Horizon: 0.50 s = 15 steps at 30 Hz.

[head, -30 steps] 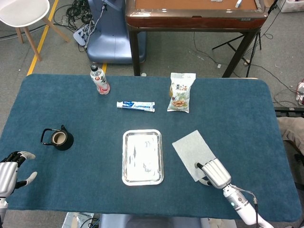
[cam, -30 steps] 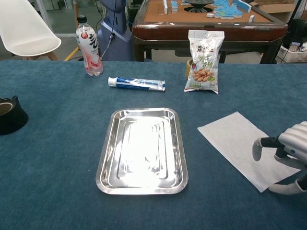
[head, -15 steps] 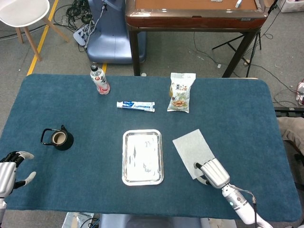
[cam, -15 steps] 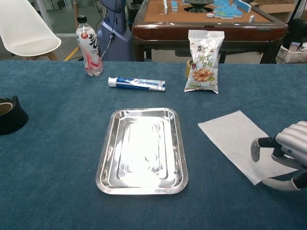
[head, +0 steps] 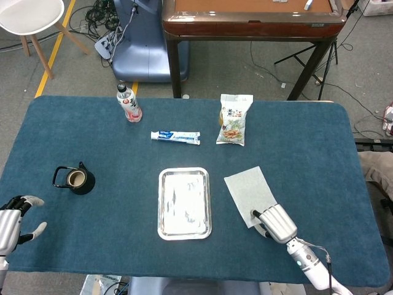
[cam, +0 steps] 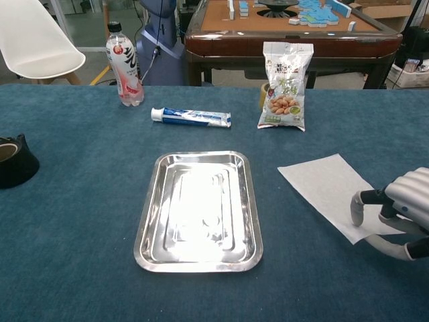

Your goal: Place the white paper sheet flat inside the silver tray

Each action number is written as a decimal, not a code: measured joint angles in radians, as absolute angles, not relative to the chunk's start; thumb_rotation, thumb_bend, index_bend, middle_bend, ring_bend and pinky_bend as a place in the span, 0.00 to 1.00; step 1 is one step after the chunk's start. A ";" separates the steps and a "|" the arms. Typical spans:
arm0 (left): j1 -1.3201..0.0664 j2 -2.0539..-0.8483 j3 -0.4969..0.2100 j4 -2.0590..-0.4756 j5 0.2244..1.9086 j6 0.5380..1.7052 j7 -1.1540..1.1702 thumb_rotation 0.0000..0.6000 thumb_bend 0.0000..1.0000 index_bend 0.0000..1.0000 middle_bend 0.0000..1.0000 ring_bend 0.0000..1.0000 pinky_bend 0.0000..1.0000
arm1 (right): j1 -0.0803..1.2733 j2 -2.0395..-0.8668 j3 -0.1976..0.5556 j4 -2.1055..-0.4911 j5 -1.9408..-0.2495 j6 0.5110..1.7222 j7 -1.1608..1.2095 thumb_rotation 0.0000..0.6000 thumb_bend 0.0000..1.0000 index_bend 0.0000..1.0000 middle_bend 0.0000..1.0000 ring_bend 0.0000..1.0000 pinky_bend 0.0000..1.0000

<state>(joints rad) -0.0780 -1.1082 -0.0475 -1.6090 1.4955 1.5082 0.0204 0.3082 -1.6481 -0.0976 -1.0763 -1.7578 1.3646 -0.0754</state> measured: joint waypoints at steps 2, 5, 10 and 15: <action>-0.078 -1.108 -0.048 -1.609 1.495 1.509 0.021 1.00 0.20 0.40 0.36 0.26 0.44 | 0.309 -1.647 -0.097 -1.080 -1.757 1.366 -0.075 1.00 0.47 0.51 1.00 1.00 1.00; -0.077 -1.108 -0.048 -1.609 1.495 1.509 0.020 1.00 0.20 0.40 0.36 0.26 0.44 | 0.310 -1.644 -0.096 -1.089 -1.756 1.366 -0.073 1.00 0.48 0.52 1.00 1.00 1.00; -0.078 -1.108 -0.048 -1.610 1.495 1.508 0.020 1.00 0.20 0.40 0.36 0.26 0.44 | 0.312 -1.640 -0.092 -1.104 -1.748 1.363 -0.073 1.00 0.50 0.54 1.00 1.00 1.00; -0.077 -1.108 -0.048 -1.609 1.495 1.509 0.021 1.00 0.20 0.40 0.36 0.26 0.44 | 0.309 -1.641 -0.081 -1.121 -1.733 1.366 -0.080 1.00 0.51 0.56 1.00 1.00 1.00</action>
